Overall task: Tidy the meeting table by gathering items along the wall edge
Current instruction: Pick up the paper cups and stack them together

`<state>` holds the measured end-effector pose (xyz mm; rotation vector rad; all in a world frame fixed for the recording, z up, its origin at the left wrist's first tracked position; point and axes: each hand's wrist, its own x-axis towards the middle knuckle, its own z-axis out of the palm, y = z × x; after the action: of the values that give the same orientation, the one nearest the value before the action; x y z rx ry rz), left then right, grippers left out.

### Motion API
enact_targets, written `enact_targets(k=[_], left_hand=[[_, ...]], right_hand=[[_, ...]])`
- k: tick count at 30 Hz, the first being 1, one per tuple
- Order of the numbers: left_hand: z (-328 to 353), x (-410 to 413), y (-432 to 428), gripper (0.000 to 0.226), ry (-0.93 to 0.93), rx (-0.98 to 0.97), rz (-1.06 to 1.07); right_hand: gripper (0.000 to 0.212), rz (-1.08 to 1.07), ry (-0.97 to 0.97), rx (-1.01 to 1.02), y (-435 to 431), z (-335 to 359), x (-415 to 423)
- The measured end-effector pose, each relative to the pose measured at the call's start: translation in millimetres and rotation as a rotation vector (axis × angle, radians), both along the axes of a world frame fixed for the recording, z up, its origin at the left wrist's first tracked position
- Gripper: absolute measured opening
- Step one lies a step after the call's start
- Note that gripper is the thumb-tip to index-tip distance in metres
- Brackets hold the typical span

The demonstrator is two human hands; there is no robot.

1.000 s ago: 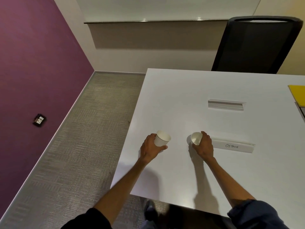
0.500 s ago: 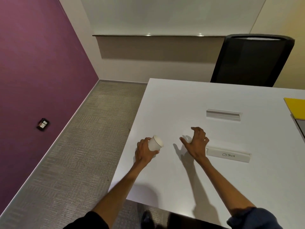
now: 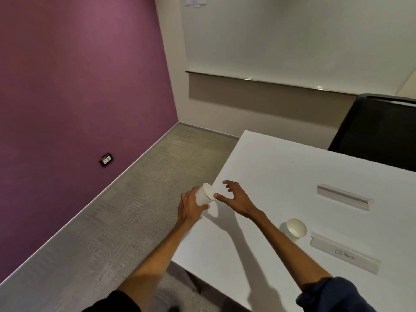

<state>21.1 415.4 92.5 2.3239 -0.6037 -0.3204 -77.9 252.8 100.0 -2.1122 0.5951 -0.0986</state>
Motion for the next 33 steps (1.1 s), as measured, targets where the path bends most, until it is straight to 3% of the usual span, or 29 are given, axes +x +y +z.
enact_targets(k=[10, 19, 33], left_hand=[[0.6, 85.2, 106.6, 0.077, -0.085, 0.025, 0.047], [5.1, 179.1, 207.2, 0.076, -0.106, 0.044, -0.010], [-8.5, 288.5, 288.3, 0.080, -0.085, 0.088, 0.066]], right_hand=[[0.083, 0.210, -0.018, 0.094, 104.7, 3.9, 113.6], [0.065, 0.254, -0.062, 0.186, 196.9, 0.8, 216.9], [0.067, 0.379, -0.001, 0.262, 272.2, -17.1, 352.0]])
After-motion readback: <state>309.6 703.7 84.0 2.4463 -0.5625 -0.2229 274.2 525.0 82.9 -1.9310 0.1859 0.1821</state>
